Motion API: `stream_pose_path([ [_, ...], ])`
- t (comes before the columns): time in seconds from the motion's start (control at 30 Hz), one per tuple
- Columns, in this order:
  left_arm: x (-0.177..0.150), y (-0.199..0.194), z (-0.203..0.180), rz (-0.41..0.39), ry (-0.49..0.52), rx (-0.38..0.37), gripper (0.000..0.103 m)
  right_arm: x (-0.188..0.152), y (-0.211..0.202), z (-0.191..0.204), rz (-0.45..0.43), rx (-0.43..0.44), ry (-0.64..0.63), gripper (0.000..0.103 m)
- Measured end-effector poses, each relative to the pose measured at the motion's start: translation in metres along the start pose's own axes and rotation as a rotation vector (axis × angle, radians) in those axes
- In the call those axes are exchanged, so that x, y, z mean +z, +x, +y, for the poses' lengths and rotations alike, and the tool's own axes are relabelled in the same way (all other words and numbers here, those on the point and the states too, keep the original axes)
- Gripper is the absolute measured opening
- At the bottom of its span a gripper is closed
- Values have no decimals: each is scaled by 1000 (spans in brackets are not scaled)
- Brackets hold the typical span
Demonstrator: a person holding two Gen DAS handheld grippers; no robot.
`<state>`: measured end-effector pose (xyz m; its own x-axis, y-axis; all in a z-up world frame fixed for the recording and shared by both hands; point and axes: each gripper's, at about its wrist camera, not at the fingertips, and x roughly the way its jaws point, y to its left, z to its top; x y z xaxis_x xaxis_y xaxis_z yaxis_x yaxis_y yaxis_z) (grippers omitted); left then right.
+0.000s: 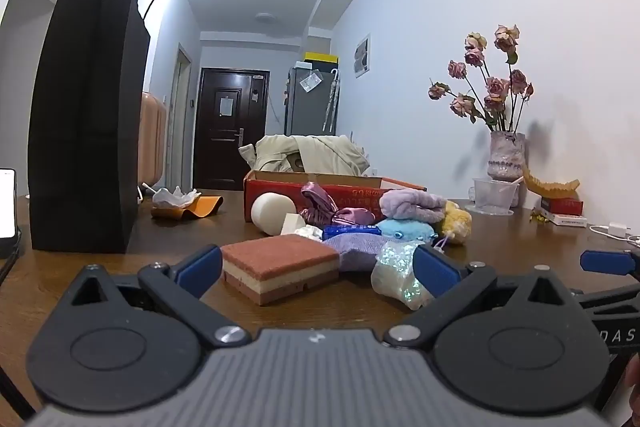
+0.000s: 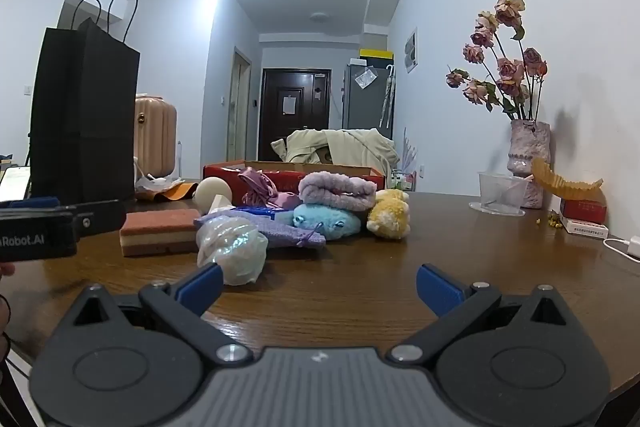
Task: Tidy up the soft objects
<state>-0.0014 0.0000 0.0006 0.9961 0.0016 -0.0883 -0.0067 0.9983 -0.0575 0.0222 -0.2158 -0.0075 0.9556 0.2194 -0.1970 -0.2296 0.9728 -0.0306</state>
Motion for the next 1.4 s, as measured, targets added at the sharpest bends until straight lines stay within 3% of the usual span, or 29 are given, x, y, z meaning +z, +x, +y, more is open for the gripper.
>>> stream_pose_path([
  [1.4,0,2,-1,14,12,-13,103,0,-1,-4,-7,-44,45,103],
])
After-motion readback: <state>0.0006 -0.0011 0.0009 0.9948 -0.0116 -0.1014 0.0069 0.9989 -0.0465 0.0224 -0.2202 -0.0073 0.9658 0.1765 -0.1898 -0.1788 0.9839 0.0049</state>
